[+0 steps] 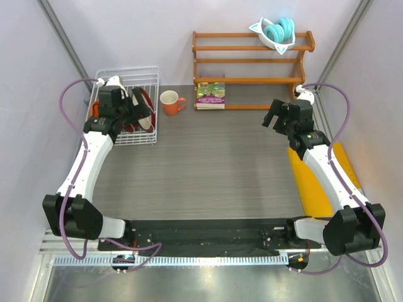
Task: Unload the plates from the dish rack
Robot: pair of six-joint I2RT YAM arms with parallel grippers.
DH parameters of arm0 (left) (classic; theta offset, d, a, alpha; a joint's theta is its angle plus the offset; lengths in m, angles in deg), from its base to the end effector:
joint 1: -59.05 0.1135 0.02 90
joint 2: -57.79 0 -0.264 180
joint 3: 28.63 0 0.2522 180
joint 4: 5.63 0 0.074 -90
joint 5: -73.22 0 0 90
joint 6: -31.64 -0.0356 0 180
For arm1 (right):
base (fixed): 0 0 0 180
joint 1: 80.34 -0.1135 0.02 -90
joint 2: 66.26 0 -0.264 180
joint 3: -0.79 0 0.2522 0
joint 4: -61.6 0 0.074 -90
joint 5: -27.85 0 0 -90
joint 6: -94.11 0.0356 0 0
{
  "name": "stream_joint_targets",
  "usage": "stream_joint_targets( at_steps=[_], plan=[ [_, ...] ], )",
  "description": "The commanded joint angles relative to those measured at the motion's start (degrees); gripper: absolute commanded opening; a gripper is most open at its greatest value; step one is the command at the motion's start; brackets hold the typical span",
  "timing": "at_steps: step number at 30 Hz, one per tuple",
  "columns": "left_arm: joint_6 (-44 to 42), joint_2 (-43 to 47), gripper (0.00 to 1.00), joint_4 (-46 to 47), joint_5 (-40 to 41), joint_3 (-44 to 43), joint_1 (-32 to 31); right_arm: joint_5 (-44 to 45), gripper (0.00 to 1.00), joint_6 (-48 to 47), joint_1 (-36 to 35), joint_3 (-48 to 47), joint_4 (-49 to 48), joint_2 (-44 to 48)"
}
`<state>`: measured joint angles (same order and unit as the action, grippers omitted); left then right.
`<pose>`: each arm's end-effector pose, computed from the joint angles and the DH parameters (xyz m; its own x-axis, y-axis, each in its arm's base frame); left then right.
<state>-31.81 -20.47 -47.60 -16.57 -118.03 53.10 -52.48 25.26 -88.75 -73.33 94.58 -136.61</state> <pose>0.3062 -0.0318 0.3645 -0.5009 -0.3972 -0.7690 -0.1379 0.9138 -0.3821 0.2760 0.0348 0.3255 -0.4499 0.2930 -0.8436 0.1750 0.9553 0.2385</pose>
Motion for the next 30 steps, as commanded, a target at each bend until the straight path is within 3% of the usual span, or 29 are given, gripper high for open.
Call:
stream_joint_targets(
  at_steps=[1,6,12,24,29,30],
  plan=[
    [-2.90,1.18,0.93,0.17,10.84,-2.24,-1.77,-1.15,1.00,-0.76,0.23,-0.73,-2.08,1.00],
    [-4.83,-0.75,0.88,1.13,24.20,-2.23,-4.15,-1.50,1.00,-1.02,0.23,-0.55,-2.00,0.12],
    [-6.59,-5.93,0.78,7.54,31.07,-0.39,-4.85,-1.67,1.00,-0.93,0.14,-0.81,-2.08,-1.28],
    [-9.41,-18.76,0.69,15.98,29.94,-5.66,-4.85,-2.38,1.00,-1.37,0.23,-1.60,-2.35,-3.65],
    [-9.84,-20.44,0.49,18.88,30.47,-5.93,-4.85,-2.99,1.00,-1.29,0.23,-2.39,-2.35,-5.76],
    [-9.58,-20.79,0.35,18.80,31.25,-6.10,-4.85,-3.17,1.00,-1.37,0.23,-2.48,-2.44,-5.94]
  ],
)
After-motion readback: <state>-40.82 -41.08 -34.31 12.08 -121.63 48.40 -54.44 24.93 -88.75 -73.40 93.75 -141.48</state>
